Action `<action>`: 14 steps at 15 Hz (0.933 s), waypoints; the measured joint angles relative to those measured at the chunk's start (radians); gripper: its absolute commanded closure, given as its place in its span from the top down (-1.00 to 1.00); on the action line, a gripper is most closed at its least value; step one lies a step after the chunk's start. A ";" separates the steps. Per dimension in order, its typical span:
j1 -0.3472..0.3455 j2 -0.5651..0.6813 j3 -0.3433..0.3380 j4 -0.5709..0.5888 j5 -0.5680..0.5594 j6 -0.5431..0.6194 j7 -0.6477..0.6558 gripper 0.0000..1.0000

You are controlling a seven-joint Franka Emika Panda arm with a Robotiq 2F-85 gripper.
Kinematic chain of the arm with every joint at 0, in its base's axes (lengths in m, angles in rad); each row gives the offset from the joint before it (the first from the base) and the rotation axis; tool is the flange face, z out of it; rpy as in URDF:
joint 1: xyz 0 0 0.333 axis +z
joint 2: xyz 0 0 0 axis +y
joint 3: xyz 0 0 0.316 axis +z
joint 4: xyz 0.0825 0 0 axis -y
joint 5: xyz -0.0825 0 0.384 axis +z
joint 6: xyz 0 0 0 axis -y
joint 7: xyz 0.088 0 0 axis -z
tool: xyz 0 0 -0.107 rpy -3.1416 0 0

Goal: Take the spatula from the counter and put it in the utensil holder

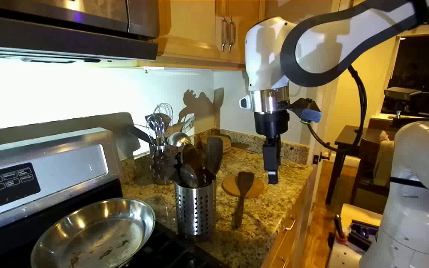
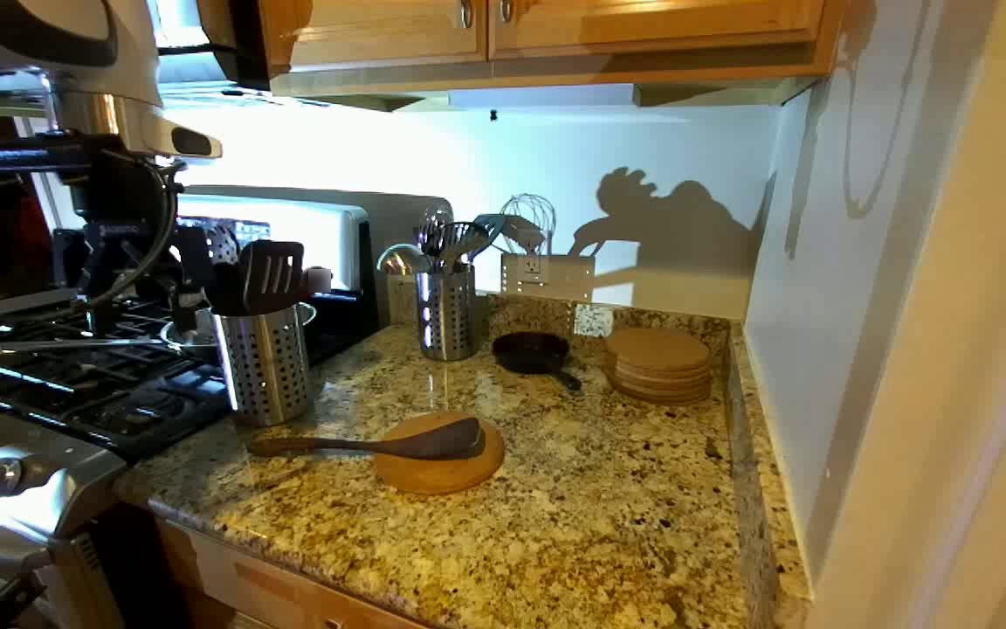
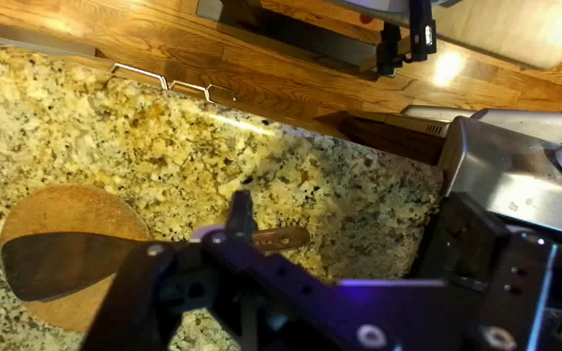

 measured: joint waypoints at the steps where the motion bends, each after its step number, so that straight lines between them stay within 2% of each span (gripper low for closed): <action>1: 0.000 0.000 0.000 0.000 0.000 0.000 0.000 1.00; 10: -0.002 0.005 -0.010 0.001 0.000 0.000 -0.001 1.00; 14: -0.018 0.030 -0.084 0.010 -0.001 0.005 -0.079 1.00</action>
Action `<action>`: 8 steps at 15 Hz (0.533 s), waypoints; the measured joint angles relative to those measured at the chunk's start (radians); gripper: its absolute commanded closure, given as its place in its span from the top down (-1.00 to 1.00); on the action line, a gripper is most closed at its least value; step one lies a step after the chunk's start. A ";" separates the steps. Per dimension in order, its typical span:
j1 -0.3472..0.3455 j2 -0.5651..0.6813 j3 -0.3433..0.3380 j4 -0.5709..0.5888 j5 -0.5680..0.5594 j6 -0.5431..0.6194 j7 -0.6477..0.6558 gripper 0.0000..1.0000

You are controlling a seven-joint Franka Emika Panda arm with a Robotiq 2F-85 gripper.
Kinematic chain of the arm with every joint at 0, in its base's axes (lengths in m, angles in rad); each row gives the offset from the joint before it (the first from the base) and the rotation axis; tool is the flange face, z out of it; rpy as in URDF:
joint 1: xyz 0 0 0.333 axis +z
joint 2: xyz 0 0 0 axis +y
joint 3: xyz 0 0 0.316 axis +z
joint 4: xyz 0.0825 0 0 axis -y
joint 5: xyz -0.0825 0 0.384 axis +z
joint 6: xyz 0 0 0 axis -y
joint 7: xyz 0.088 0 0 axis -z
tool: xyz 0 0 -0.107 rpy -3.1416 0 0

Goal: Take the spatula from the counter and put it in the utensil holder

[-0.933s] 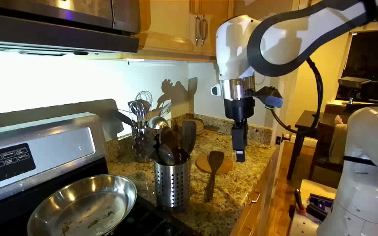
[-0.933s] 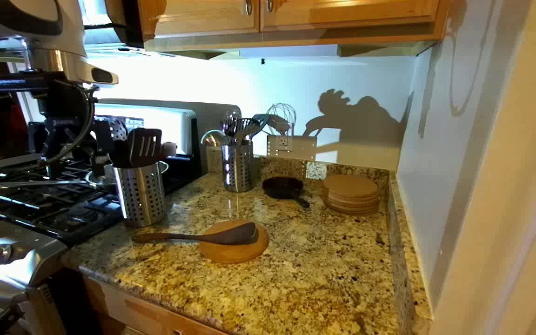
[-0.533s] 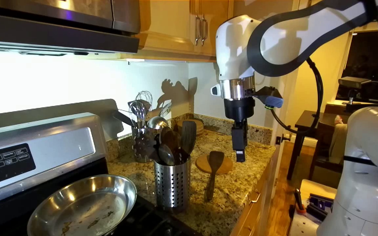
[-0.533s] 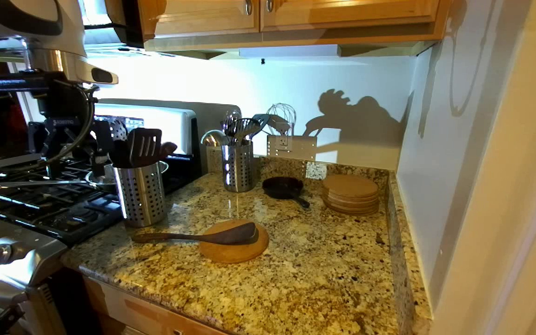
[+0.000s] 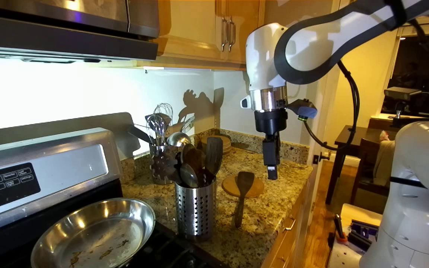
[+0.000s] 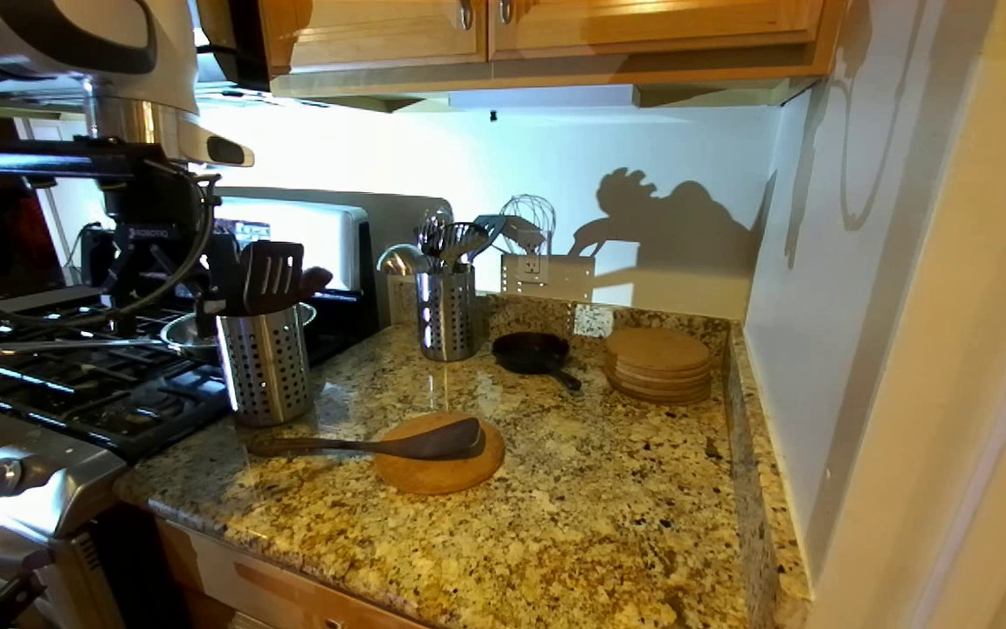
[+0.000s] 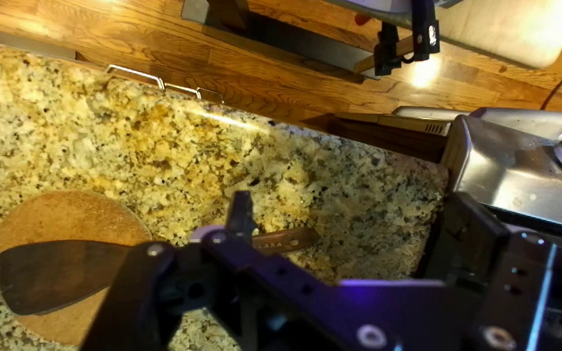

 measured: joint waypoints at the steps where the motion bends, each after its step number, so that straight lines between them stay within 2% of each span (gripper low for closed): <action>1: -0.009 0.008 -0.029 0.003 0.000 0.005 -0.033 1.00; 8: -0.092 0.095 -0.196 0.046 -0.013 0.089 -0.301 1.00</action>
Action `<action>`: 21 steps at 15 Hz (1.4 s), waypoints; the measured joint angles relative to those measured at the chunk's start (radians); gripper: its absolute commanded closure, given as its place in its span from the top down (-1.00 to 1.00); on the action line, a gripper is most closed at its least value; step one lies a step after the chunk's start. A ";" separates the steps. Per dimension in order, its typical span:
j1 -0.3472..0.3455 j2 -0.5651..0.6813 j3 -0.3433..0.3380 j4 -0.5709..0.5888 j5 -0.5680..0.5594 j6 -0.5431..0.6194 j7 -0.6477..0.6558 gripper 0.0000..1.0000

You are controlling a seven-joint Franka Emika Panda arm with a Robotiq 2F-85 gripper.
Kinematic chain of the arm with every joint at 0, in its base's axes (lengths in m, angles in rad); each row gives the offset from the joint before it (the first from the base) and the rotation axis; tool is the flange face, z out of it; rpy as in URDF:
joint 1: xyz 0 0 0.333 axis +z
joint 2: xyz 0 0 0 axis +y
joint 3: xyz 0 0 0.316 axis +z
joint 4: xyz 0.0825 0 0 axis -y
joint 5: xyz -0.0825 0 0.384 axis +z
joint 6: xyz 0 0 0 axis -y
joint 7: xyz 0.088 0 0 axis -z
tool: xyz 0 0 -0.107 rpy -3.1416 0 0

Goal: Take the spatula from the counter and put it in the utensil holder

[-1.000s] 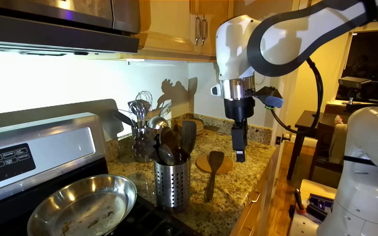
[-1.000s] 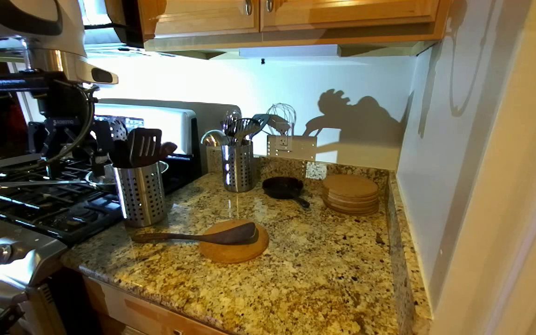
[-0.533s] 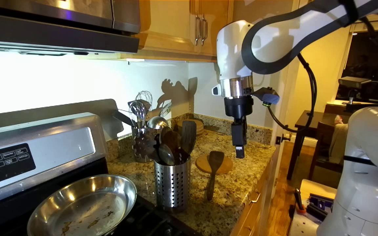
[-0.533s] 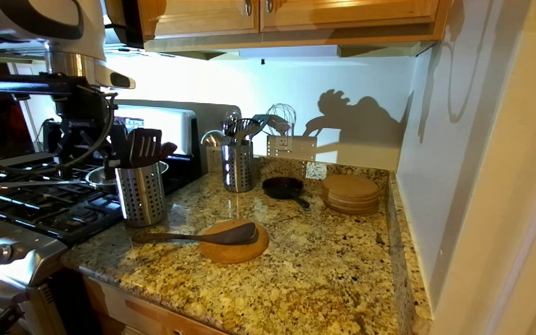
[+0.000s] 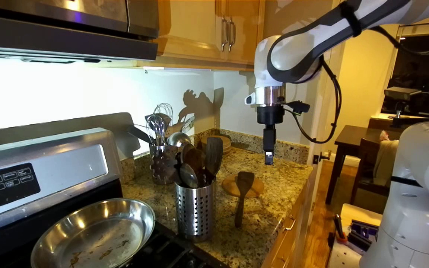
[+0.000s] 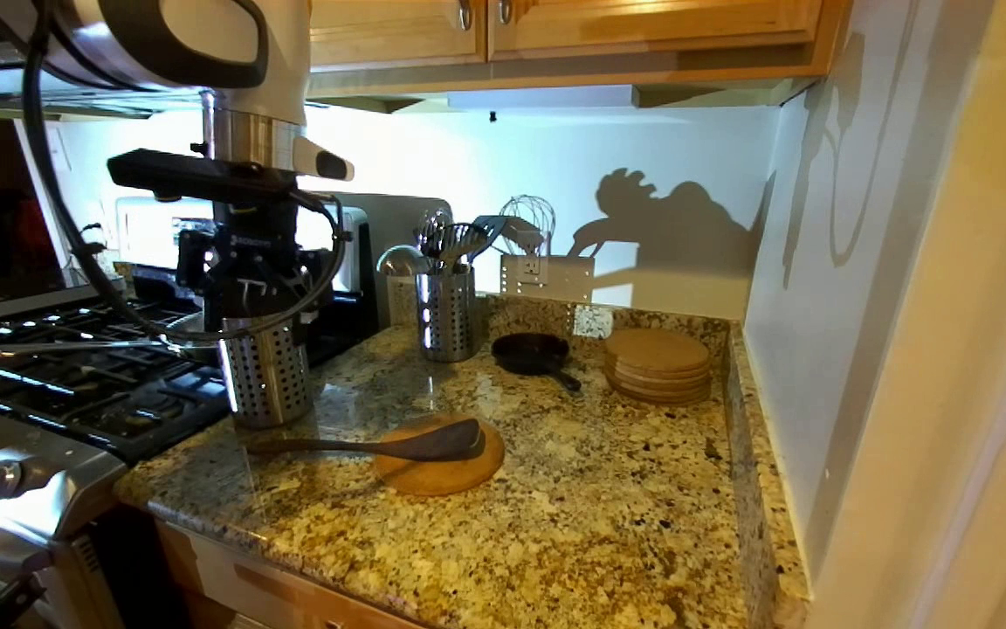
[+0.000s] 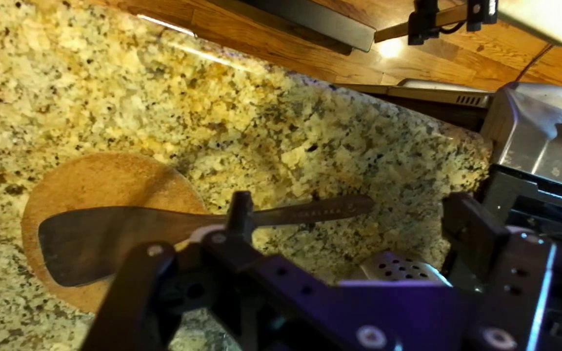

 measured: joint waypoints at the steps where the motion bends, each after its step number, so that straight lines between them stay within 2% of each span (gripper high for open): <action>1: -0.013 0.016 -0.013 0.008 -0.009 0.018 -0.026 1.00; 3: -0.031 0.041 -0.024 0.020 -0.013 0.038 -0.049 1.00; 14: -0.032 0.046 -0.024 0.020 -0.012 0.059 -0.050 1.00; 17: -0.042 0.047 -0.057 0.019 -0.012 0.140 -0.112 1.00; 21: -0.059 0.061 -0.139 0.019 -0.012 0.254 -0.248 1.00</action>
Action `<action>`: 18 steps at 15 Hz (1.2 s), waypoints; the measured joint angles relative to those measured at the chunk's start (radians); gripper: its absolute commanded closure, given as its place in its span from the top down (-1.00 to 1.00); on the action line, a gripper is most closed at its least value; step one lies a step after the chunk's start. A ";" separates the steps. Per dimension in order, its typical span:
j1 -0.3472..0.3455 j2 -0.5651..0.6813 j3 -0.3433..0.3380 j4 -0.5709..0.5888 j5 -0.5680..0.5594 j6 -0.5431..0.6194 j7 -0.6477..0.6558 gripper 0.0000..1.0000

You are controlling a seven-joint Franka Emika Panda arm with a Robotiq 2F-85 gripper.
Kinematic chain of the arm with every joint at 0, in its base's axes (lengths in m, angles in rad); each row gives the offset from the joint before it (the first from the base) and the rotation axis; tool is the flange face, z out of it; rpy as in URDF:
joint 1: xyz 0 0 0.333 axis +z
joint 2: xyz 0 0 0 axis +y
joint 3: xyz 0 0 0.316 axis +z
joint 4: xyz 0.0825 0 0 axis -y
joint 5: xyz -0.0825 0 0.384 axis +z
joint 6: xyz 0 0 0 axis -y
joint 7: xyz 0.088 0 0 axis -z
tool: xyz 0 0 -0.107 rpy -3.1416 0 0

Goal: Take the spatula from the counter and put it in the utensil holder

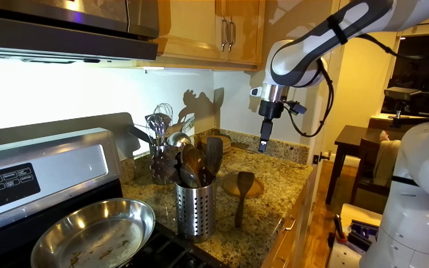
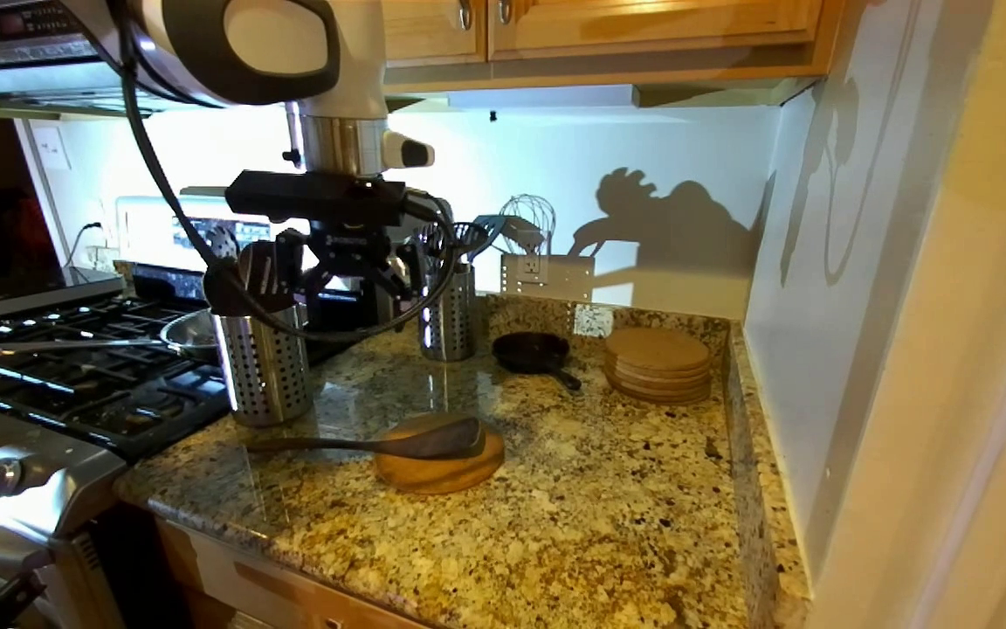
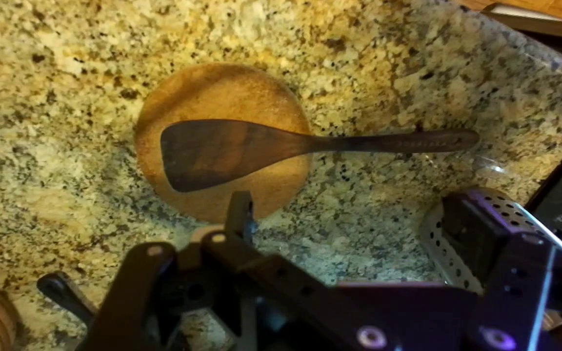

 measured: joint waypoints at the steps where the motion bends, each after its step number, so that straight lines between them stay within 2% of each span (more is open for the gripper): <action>1: -0.002 0.010 -0.021 0.000 0.002 0.022 -0.030 1.00; 4: -0.008 0.065 -0.070 0.006 0.021 0.079 -0.114 1.00; 8: -0.009 0.189 -0.104 0.054 0.126 0.099 -0.221 1.00; 12: -0.013 0.282 -0.103 0.109 0.167 0.099 -0.241 1.00; 18: -0.021 0.286 -0.094 0.115 0.168 0.098 -0.241 1.00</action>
